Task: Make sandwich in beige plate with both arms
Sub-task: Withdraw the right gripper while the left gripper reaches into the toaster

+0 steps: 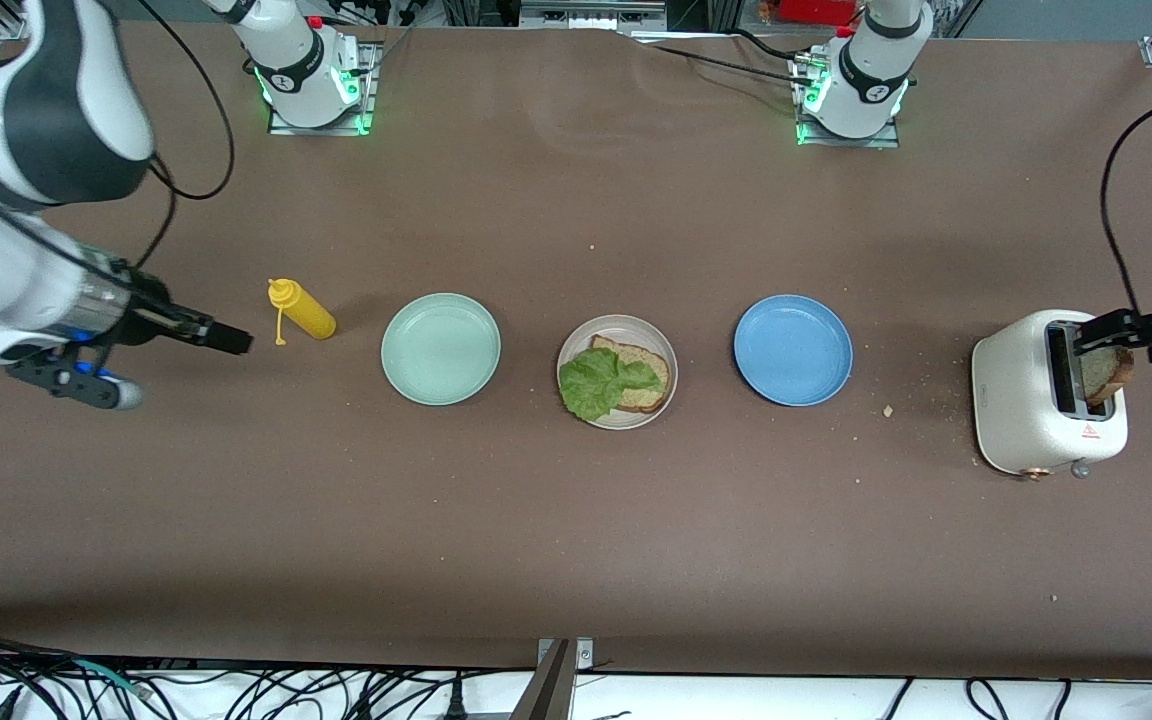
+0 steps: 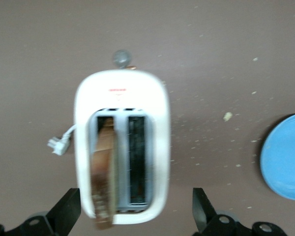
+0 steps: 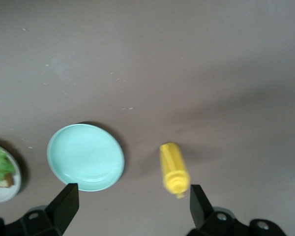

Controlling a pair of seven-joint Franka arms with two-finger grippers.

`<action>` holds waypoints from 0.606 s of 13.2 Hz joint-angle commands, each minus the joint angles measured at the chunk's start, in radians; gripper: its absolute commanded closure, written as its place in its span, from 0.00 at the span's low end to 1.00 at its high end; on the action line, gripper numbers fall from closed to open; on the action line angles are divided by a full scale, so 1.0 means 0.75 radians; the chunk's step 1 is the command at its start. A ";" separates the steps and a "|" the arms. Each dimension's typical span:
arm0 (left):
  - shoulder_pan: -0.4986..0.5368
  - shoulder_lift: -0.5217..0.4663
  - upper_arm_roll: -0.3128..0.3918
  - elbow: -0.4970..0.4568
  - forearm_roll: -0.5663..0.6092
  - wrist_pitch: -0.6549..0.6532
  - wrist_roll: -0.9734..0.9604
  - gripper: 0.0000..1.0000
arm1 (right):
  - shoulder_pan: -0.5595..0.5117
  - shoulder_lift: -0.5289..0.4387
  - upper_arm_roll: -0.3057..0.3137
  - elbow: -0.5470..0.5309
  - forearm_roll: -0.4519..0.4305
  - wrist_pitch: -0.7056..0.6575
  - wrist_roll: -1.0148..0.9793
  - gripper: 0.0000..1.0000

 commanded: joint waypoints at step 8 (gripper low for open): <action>0.122 0.104 -0.020 -0.019 -0.020 0.077 0.134 0.02 | -0.133 -0.033 0.007 -0.081 -0.088 0.093 -0.288 0.04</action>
